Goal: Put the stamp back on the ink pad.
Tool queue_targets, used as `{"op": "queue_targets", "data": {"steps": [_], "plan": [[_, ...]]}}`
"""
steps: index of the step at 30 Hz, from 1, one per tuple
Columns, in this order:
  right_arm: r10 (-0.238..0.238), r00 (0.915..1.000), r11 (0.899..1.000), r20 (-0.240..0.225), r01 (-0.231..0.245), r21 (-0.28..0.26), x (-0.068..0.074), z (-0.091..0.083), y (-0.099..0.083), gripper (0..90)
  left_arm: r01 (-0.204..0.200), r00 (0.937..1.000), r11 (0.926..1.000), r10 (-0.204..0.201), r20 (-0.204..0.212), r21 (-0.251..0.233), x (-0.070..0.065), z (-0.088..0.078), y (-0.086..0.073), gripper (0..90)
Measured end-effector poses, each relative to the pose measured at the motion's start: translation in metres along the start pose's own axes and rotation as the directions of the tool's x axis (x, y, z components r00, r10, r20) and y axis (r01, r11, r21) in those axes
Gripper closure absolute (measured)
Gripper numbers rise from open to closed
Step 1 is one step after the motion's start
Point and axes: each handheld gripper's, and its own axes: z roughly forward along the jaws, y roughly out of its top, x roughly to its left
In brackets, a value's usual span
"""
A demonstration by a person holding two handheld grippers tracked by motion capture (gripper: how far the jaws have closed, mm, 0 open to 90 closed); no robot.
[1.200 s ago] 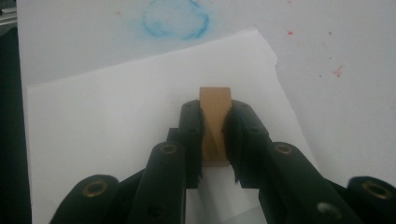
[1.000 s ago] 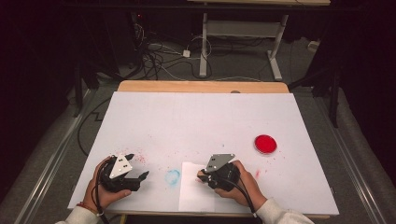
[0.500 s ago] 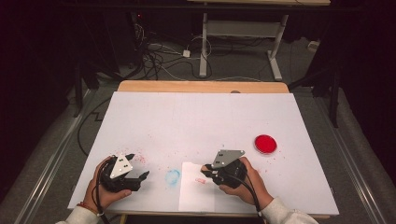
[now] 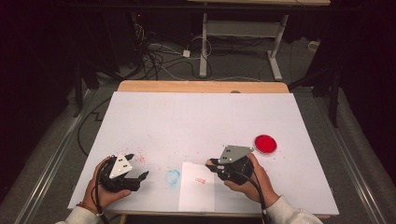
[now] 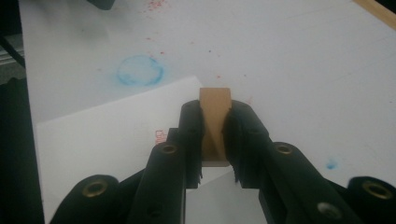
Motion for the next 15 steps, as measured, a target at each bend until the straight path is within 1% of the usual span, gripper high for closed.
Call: {"op": "queue_targets", "data": {"steps": [5,9,12,13,15], "plan": [[0.023,0.9992,1.000,0.032,-0.023,-0.011,-0.011,-0.010,-0.002,76.1,0.001,1.0000,1.0000,-0.001,0.000,0.000,0.000,0.000,0.000,18.8],[0.042,0.9945,0.999,0.095,-0.041,-0.011,-0.024,-0.020,-0.006,76.1,0.000,1.0000,1.0000,0.000,0.001,0.000,0.000,0.000,0.000,18.8],[0.057,0.9835,0.998,0.172,-0.057,-0.003,-0.039,-0.028,-0.013,76.1,0.001,1.0000,1.0000,-0.001,0.001,0.000,0.000,0.000,0.000,18.8],[0.073,0.9795,0.997,0.188,-0.074,-0.004,-0.044,-0.031,-0.016,76.1,0.002,1.0000,1.0000,-0.002,0.000,0.000,0.000,0.000,0.000,18.8],[0.107,0.9688,0.994,0.224,-0.107,-0.011,-0.056,-0.037,-0.024,76.1,0.002,1.0000,1.0000,-0.002,0.001,0.000,0.000,-0.001,0.000,18.8]]}}
